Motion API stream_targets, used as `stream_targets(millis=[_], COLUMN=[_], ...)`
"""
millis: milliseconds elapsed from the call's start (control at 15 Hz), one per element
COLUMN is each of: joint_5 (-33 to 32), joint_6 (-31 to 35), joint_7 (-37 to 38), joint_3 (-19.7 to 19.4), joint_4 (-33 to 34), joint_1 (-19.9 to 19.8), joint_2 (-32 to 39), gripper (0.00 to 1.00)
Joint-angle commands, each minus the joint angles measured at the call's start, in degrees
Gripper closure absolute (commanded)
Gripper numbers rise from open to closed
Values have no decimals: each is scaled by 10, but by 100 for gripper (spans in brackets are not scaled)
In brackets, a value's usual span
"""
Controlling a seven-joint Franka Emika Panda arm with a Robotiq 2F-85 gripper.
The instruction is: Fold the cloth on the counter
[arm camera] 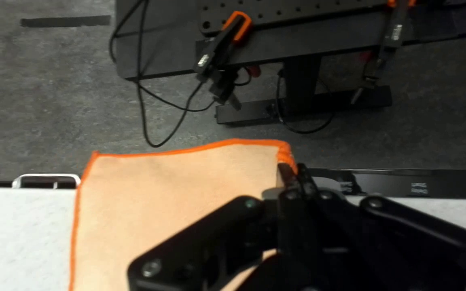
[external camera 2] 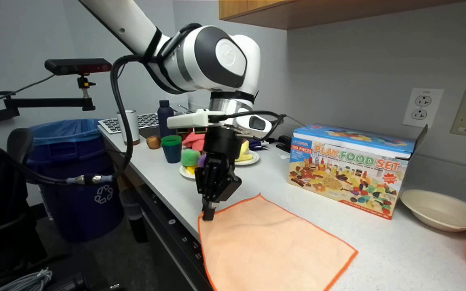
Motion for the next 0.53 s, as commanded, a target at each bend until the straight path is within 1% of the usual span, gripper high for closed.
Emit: stream_targets(millis=[0,67,467], joint_5=[-104,-132,-242], joint_6=[-25,-16,24], joint_7=[-7,-4,24], joint_3=[-11,-14,-29], joint_4=[49,54,97], joint_1=[-6,-7,-3], joint_2=[41,47,93], gripper=[100,100,100])
